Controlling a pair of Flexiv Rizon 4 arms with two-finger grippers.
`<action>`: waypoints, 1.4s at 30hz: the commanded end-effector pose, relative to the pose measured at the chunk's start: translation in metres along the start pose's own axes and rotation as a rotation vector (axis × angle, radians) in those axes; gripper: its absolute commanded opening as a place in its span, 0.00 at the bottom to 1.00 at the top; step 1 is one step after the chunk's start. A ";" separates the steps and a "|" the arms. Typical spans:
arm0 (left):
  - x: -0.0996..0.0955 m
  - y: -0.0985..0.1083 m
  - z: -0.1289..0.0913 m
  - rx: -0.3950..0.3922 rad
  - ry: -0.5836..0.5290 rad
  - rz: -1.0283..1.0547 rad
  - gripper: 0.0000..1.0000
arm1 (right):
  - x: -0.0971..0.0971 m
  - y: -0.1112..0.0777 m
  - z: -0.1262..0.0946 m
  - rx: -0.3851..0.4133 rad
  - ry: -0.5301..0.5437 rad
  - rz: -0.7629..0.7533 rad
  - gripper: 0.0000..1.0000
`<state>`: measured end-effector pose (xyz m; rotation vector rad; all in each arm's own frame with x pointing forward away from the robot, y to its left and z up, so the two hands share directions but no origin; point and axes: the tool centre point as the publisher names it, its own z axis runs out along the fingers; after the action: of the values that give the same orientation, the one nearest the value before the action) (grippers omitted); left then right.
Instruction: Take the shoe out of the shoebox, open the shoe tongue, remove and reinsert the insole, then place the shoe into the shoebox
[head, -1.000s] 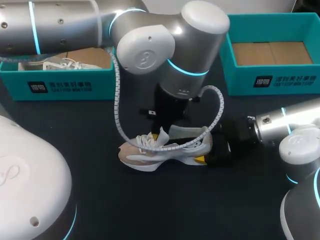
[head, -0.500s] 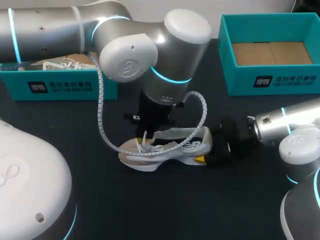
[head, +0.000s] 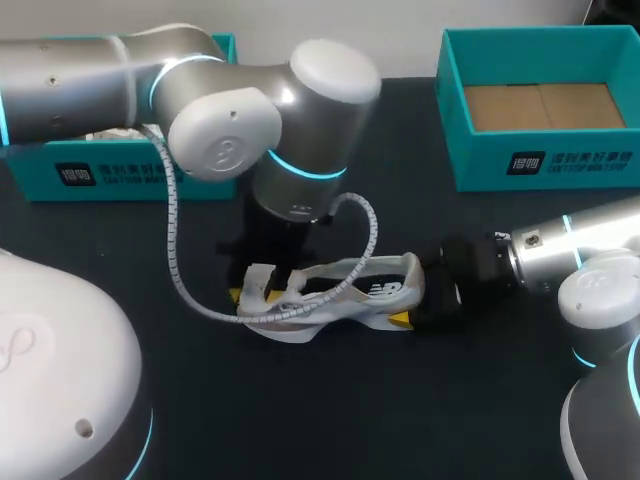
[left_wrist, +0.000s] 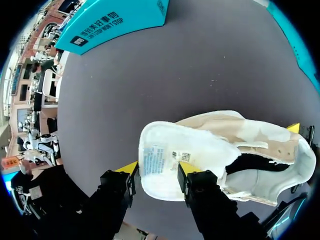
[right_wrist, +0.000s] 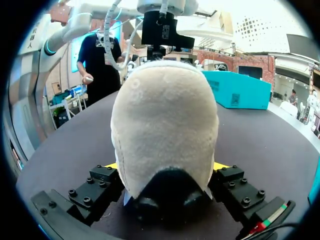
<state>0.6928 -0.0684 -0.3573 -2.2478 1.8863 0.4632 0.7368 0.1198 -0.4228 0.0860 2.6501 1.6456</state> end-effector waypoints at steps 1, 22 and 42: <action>-0.007 -0.006 0.014 -0.031 0.003 -0.021 0.50 | 0.000 -0.001 0.007 0.005 -0.001 0.001 0.00; -0.013 -0.005 -0.083 0.062 0.275 0.368 1.00 | 0.000 -0.001 0.007 0.005 -0.001 0.001 0.00; 0.030 0.000 -0.170 0.385 0.211 1.786 1.00 | 0.000 -0.001 0.007 0.005 -0.001 0.001 0.00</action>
<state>0.7166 -0.1382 -0.2110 -1.3566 2.8802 0.0108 0.7368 0.1199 -0.4230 0.0864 2.6503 1.6454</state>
